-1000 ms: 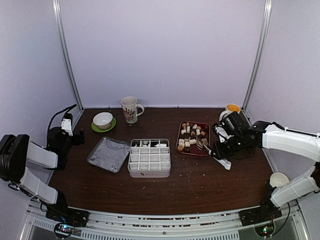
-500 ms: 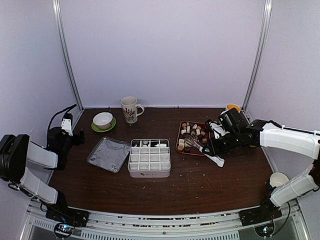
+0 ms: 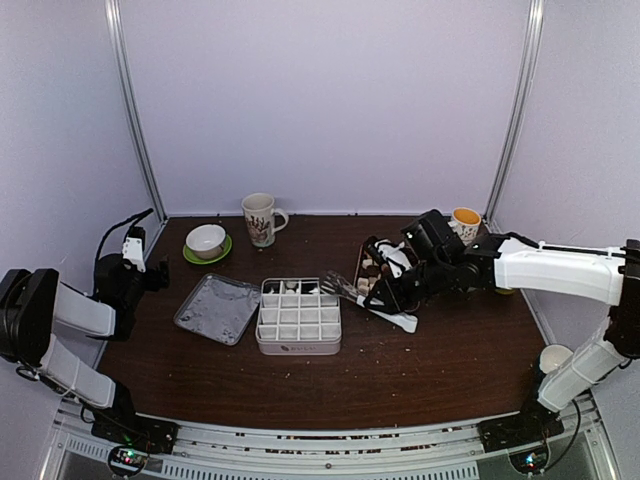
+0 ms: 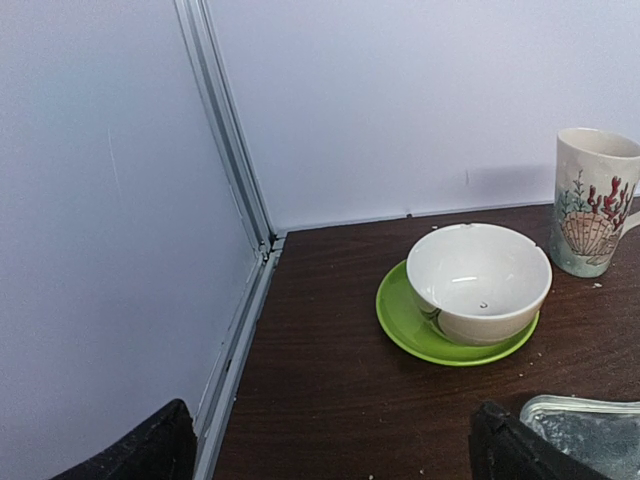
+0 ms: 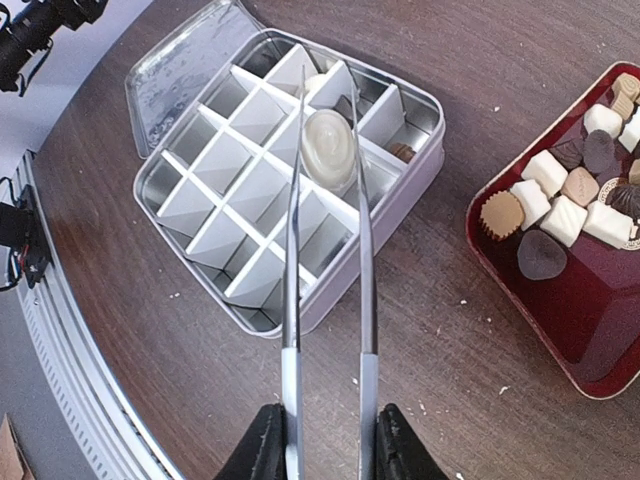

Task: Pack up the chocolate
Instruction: Pick up the fake chocolate from the plate, then place the fake chocolate in the empty pocket of the box.

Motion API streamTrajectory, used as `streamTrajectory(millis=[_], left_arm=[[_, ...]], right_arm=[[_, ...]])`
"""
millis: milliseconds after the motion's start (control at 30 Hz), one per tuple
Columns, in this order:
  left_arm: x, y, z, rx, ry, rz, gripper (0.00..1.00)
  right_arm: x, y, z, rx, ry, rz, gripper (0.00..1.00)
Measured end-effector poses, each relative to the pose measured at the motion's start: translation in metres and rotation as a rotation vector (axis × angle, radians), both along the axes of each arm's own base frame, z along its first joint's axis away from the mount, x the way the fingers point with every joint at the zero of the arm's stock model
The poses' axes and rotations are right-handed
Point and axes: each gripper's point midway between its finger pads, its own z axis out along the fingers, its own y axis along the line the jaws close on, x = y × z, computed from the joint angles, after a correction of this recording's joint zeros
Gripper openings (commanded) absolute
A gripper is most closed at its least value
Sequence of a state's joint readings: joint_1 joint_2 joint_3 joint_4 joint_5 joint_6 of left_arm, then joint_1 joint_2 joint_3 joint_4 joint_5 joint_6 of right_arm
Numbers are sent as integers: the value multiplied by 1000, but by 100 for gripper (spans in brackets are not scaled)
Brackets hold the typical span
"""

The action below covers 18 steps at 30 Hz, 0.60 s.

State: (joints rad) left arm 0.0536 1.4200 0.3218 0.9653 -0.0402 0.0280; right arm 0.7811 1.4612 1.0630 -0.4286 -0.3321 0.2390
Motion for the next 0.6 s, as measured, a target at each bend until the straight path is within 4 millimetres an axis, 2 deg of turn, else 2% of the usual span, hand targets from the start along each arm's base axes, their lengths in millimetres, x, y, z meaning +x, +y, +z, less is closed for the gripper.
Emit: streamTrajectory(millis=[200, 433, 600], left_arm=[[0, 0, 0, 0, 0, 0, 98], [0, 0, 0, 0, 0, 0, 98], [0, 0, 0, 0, 0, 0, 98]], right_arm=[[-1, -3, -16, -64, 9, 2, 32], [1, -2, -19, -78, 3, -1, 38], [2, 0, -20, -78, -1, 0, 39]])
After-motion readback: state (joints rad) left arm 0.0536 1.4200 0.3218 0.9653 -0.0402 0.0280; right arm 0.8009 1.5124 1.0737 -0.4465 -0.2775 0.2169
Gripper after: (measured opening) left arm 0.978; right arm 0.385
